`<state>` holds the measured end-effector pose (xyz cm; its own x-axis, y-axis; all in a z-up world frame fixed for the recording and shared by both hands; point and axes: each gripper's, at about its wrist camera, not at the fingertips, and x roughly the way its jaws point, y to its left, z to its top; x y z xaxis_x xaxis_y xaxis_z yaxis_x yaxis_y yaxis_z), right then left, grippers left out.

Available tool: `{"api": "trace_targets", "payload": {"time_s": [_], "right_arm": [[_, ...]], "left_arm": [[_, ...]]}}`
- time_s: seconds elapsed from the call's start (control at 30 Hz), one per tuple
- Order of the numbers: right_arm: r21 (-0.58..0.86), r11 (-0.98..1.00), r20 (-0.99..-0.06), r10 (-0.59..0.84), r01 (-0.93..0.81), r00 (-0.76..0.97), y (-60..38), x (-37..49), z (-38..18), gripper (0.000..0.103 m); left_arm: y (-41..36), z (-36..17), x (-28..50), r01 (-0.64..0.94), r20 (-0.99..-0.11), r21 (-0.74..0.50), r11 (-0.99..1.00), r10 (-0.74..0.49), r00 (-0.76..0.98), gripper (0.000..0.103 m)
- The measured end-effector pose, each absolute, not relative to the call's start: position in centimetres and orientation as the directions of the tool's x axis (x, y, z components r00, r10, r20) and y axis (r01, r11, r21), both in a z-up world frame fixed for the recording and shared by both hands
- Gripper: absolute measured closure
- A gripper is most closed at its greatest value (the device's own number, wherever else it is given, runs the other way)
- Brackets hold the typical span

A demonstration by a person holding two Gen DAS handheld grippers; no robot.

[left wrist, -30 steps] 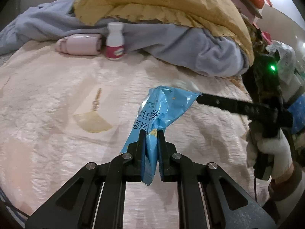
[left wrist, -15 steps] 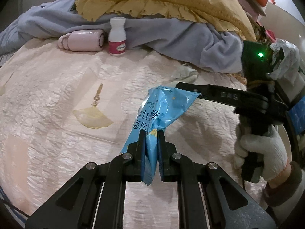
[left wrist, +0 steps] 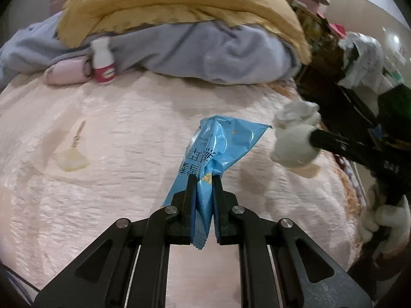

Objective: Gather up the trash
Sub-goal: 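Carry the blue packet and plush toy over the white bucket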

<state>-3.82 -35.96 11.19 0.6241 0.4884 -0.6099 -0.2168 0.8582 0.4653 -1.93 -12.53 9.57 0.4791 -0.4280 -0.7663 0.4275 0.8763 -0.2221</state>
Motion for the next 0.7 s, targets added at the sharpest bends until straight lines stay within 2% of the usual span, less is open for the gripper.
{"api": "trace_targets", "payload": {"time_s": [0.37,0.7], "right_arm": [[0.409,0.910,-0.627,0.332,-0.065,0.705,-45.6,-15.3,12.7,0.072],[0.403,0.909,-0.632,0.193,0.105,0.751,-54.4,-22.2,13.0,0.072]], "left_arm": [[-21.9,11.0,-5.9,0.571,-0.763,-0.187,0.800,-0.484,0.428,0.095],[-30.6,11.5,-8.8,0.686,-0.765,-0.144,0.713,-0.519,0.380,0.095]]}}
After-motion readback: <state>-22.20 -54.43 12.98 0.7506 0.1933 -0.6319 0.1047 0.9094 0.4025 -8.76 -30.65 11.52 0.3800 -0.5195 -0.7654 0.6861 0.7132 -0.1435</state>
